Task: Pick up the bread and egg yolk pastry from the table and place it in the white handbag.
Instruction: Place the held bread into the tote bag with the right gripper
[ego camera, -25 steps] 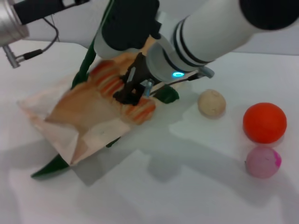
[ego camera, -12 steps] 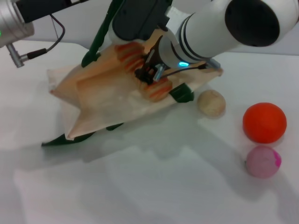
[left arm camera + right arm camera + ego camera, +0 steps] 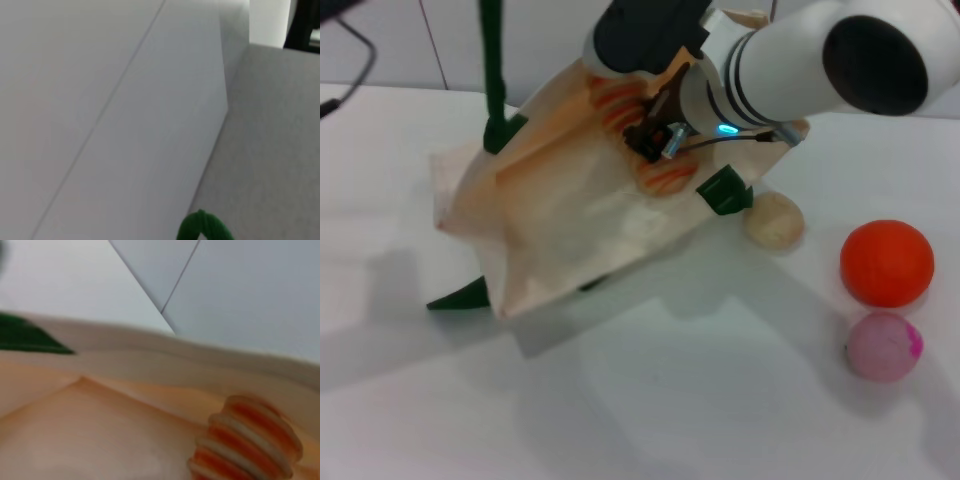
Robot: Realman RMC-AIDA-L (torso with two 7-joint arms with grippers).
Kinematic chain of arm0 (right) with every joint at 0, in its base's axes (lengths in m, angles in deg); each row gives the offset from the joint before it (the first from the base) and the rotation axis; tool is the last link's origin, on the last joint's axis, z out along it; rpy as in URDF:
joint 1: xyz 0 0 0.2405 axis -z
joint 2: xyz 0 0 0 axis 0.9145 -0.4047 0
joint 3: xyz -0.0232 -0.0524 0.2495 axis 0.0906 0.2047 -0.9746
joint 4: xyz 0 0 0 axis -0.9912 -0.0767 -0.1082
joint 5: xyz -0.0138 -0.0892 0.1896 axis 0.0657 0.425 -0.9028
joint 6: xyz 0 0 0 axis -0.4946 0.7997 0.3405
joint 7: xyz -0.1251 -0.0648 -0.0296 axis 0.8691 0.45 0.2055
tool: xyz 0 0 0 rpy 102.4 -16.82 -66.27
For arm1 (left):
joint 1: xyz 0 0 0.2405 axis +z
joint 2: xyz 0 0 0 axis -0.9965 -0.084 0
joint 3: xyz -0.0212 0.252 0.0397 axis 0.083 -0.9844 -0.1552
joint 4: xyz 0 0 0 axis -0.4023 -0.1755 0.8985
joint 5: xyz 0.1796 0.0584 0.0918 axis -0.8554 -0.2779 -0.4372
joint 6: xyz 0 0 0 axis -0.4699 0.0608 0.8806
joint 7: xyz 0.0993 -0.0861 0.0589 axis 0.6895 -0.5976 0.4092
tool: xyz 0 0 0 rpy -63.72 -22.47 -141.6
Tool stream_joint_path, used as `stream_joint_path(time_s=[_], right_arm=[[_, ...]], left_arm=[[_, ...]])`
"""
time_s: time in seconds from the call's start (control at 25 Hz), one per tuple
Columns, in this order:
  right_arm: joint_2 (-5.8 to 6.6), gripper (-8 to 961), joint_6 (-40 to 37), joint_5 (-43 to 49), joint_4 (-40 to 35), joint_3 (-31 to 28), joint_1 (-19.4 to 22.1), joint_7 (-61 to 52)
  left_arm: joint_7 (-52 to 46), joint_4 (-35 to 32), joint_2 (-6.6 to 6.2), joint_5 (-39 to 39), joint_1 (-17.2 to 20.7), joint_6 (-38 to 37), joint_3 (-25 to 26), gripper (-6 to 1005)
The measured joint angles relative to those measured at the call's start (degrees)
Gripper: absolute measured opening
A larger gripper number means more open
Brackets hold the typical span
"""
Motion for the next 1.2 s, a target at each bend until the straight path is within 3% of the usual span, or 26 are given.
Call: stream_joint_path(time_s=[0.4,0.64,0.84,0.96,1.2], right_arm=[[0.06,307,-1.81,-0.51,-0.21,0.26,2.25,2.86],[0.30,284,-0.85,-5.12,-8.26,-0.04,6.94,9.67],[0.44,521,2.99,-10.68,-13.37,-1.85,9.62,17.23],[0.44,777,3.58,-12.22,-14.82,-2.95,10.70,19.07],[0.49,915,7.79,-13.09,-17.87,-5.87,12.77,21.41]], left_arm=[[0.57,0.30,-1.46,3.19,3.47,0.00,2.06,114],[1.29,0.31,-1.62,2.77,4.44,-1.02,3.05,113],[1.80,0.40,-1.68,2.68,4.77,-3.17,3.08,113],[2.10,0.40,-1.67,2.60,4.84,-4.14,3.08,113],[2.31,0.45,-1.67,2.59,4.87,-5.16,3.10,114]])
